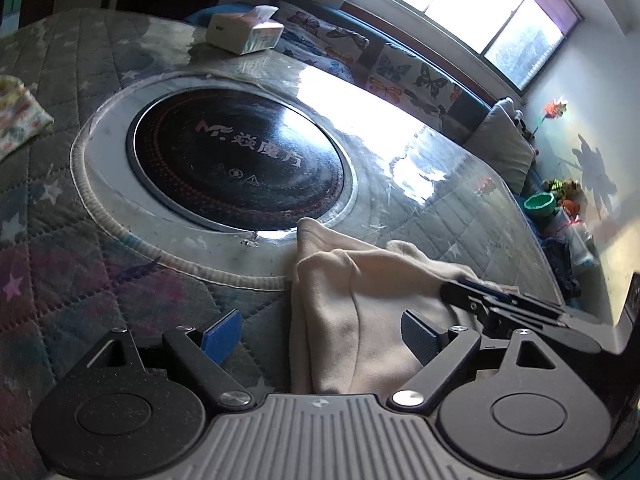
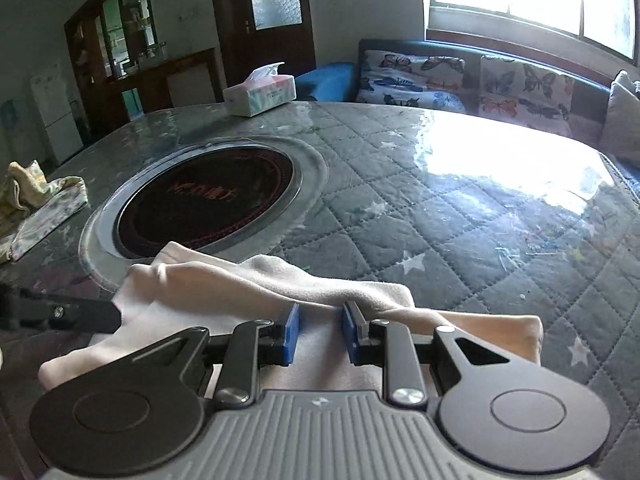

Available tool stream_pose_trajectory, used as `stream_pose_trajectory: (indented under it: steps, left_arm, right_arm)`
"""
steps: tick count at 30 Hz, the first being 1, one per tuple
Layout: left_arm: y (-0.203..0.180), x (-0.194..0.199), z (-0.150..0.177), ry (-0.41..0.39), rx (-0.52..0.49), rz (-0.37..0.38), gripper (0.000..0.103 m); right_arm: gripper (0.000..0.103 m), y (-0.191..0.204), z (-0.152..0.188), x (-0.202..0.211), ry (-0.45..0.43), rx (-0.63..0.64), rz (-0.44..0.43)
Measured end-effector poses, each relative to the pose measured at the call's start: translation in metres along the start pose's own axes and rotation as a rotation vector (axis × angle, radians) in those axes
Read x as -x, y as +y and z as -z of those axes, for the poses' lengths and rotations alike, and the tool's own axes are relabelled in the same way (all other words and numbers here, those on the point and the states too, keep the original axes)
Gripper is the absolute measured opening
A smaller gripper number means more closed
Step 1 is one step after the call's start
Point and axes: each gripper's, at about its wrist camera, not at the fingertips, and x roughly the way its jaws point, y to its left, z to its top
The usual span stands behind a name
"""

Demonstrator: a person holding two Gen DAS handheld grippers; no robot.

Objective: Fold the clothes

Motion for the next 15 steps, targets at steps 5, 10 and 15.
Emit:
stream_pose_trajectory:
  steps: [5,10,15]
  left_arm:
    - [-0.023,0.017,0.011,-0.097,-0.176,-0.051,0.089]
    - [-0.04,0.034,0.031,-0.184,-0.327,-0.038,0.08]
    - [-0.042,0.035,0.046,-0.154,-0.412,0.069,0.045]
  right_arm:
    - [0.024,0.009,-0.001,0.006,-0.007,0.048,0.023]
    - [0.024,0.018,-0.012,0.012,-0.014,0.071,-0.04]
    - [0.024,0.036,-0.018,0.0,0.003,0.132,-0.09]
